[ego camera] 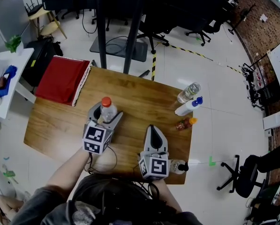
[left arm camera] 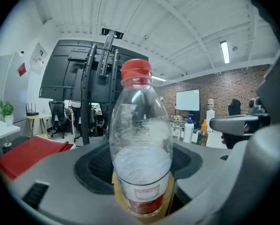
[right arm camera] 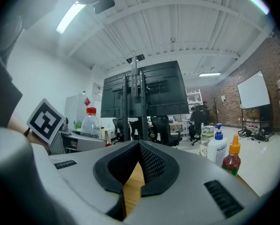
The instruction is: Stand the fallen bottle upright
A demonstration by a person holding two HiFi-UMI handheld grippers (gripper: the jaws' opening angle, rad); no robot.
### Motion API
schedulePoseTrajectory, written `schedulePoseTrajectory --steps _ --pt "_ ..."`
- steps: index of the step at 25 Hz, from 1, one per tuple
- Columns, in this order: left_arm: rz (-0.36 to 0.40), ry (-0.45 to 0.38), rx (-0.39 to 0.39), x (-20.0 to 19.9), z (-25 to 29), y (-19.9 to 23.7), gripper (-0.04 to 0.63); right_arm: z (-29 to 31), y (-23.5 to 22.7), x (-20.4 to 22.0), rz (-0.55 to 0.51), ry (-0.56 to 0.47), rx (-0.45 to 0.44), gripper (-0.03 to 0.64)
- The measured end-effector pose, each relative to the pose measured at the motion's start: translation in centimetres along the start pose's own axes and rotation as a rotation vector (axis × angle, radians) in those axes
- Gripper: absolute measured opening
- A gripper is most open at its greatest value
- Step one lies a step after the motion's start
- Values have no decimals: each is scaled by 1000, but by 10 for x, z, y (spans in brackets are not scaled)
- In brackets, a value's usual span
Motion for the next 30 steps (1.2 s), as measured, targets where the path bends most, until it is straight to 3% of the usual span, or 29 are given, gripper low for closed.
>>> schedulePoseTrajectory --steps 4,10,30 --pt "16 -41 -7 18 5 4 354 0 0 4 -9 16 9 6" --pt "6 15 5 44 12 8 355 2 6 7 -15 19 6 6" --pt "125 -15 50 68 3 -5 362 -5 13 17 -5 23 10 6"
Point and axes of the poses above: the fingertips, and each gripper's own axes: z forward along the fingers, y to its left, x out of its underside, the point moved 8 cm from there along -z, backward along the fingers, and after that the axes turned 15 degrees about x, right-handed, at the moved point
